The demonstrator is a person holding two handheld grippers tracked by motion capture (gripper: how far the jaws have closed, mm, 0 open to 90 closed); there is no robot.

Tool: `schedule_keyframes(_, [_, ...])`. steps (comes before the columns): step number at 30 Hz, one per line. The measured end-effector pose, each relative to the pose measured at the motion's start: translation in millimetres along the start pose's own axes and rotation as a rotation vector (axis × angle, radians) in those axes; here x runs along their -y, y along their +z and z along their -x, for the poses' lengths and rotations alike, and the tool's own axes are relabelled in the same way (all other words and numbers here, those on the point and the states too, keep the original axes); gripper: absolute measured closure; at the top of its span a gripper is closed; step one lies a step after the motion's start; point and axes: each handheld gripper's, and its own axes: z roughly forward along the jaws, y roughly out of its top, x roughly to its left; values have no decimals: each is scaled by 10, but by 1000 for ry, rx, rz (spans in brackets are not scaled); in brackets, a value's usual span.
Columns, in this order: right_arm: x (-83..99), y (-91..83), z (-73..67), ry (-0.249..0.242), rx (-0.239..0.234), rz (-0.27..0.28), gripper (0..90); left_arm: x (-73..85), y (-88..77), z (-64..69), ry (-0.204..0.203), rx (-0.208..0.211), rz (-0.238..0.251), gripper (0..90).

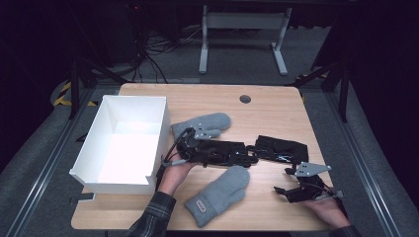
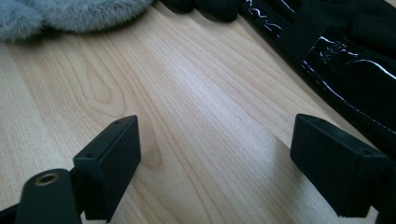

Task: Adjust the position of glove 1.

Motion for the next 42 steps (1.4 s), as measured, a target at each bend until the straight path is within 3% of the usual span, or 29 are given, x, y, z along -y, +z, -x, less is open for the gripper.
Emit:
schedule_keyframes(1, [0,0,0,0,0,0,167,0,0,0,0,0,0,663])
schedule_keyframes(4, [0,0,-1,1,1,0,167,-115,87,-162,-18,-58,-12,760])
schedule_keyframes(9, [0,0,0,0,1,0,167,-204,227,-305,-36,-81,-41,886])
schedule_keyframes(16, [0,-2,-2,3,2,-1,169,-237,581,-489,-60,-133,-133,900])
schedule_keyframes(20, [1,-3,-2,5,1,-1,170,-203,738,-527,-76,-104,-182,900])
schedule_keyframes(28, [4,-5,-3,7,1,1,174,-268,854,-504,-95,-86,-177,900])
schedule_keyframes(36, [6,-9,-3,8,2,2,178,-453,1024,-398,-81,-37,-168,900])
schedule_keyframes(42, [10,-14,-1,8,3,1,181,-532,934,-444,-66,-44,-139,900])
